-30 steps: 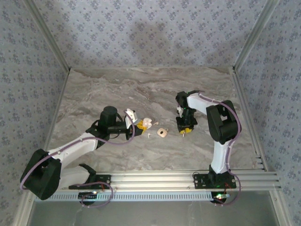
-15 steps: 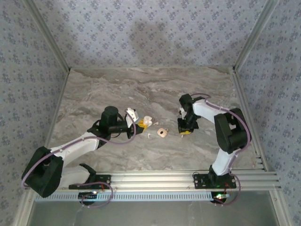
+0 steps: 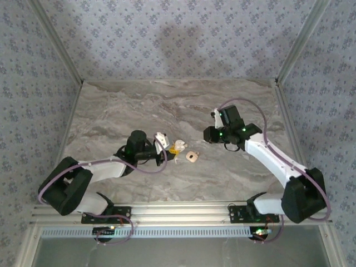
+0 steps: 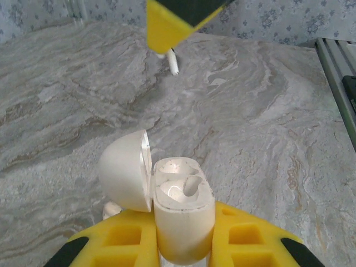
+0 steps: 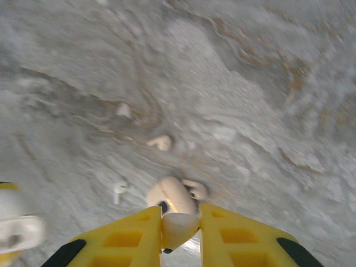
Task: Insert the wireless bluetooth earbuds into the charging case
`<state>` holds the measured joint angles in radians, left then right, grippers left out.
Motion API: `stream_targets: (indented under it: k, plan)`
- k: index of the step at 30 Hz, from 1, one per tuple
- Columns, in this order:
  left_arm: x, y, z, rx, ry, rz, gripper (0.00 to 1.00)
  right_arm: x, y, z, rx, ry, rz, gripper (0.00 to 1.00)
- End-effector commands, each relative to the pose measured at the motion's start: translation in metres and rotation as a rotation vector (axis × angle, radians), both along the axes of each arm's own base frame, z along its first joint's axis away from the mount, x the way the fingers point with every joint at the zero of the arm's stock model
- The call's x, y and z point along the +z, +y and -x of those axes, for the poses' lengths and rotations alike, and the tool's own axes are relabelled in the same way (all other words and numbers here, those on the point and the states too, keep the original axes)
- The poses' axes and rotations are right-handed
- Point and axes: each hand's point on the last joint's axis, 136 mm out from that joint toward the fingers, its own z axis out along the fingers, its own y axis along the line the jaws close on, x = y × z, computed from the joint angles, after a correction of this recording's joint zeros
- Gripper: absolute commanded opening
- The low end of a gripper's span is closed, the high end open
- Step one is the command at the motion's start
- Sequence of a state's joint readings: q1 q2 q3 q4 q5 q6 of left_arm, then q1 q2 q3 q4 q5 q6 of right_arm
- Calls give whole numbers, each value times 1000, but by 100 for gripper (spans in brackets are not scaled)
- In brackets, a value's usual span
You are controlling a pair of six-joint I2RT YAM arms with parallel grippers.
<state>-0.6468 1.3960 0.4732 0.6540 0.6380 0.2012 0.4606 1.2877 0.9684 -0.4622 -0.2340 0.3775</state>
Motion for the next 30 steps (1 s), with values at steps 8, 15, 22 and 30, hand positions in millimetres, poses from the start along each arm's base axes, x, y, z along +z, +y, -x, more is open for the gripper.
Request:
stream_targets:
  k: [8, 15, 22, 30]
  plan:
    - [23, -12, -2, -28, -183, 33, 15, 47, 45, 11, 70, -158, -89, 23]
    - [27, -12, -3, -16, -209, 34, 15, 47, 67, 23, 85, -184, -121, 23]
    - [30, -9, -6, 16, -218, 48, 15, 39, 75, 26, 85, -167, -127, 23]
    - [35, -7, -7, 32, -231, 58, 15, 28, 81, 30, 84, -144, -122, 23]
